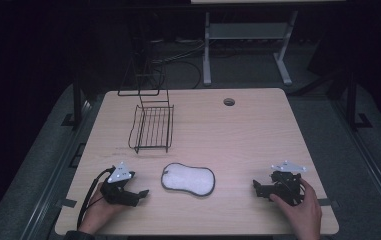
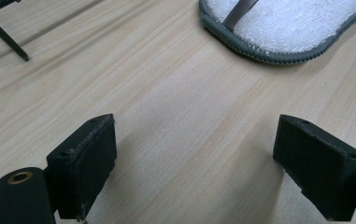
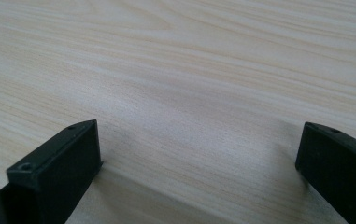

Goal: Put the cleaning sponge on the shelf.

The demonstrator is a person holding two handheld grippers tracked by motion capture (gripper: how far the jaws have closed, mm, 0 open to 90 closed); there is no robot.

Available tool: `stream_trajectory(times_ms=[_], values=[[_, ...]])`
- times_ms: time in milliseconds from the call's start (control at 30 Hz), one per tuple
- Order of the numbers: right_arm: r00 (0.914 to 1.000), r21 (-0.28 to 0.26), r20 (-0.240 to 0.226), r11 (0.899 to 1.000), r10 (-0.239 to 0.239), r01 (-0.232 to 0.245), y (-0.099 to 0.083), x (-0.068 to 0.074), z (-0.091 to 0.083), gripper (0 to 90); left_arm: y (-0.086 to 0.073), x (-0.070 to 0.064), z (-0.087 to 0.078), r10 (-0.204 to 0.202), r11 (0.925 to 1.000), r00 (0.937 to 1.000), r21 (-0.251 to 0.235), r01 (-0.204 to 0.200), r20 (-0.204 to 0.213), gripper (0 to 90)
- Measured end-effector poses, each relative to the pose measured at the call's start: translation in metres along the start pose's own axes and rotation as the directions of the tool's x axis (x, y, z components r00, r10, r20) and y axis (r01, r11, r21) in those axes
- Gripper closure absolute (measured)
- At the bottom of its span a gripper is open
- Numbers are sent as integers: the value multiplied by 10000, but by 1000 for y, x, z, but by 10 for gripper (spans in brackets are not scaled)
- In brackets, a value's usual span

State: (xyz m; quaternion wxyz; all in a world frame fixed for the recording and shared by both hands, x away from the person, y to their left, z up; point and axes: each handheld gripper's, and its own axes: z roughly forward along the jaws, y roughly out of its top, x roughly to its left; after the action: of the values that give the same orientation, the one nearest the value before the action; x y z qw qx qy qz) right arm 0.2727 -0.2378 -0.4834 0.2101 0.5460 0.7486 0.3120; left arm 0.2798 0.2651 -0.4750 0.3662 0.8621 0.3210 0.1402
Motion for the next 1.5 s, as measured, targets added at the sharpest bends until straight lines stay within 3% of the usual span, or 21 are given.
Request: stream_trajectory(times_ms=[300,533,567,833,867,1067,1100,1167,1400,1500], values=[[10000,0,0,10000,4,-4,0,0,0,0,4,-1,-1,-89,9994,10000,320,90,-29,155],[10000,1,0,10000,13,-13,0,0,0,0,13,-1,-6,-425,9989,9986,218,419,326,235],[10000,1,0,10000,10,-10,0,0,0,0,15,-1,-7,-457,9987,9982,222,448,401,296],[10000,1,1,10000,12,-12,0,0,0,0,29,0,-11,-775,9970,9936,94,770,828,481],[10000,2,-2,10000,7,-7,0,0,0,0,33,-1,-10,-751,9972,9932,62,748,894,568],[10000,0,0,10000,10,-10,0,0,0,0,46,-4,-7,-674,9977,9906,12,677,1194,775],[10000,1,-3,10000,14,-14,0,0,0,0,49,-4,-7,-636,9979,9900,-35,645,1259,775],[10000,1,0,10000,10,-10,0,0,0,0,55,-6,-7,-577,9980,9881,-170,607,1423,896],[10000,1,0,10000,10,-10,0,0,0,0,67,-10,-1,-355,9990,9852,-210,396,1676,897],[10000,1,1,10000,8,-8,0,0,0,0,72,-11,4,-417,9983,9804,-310,485,1924,897]])
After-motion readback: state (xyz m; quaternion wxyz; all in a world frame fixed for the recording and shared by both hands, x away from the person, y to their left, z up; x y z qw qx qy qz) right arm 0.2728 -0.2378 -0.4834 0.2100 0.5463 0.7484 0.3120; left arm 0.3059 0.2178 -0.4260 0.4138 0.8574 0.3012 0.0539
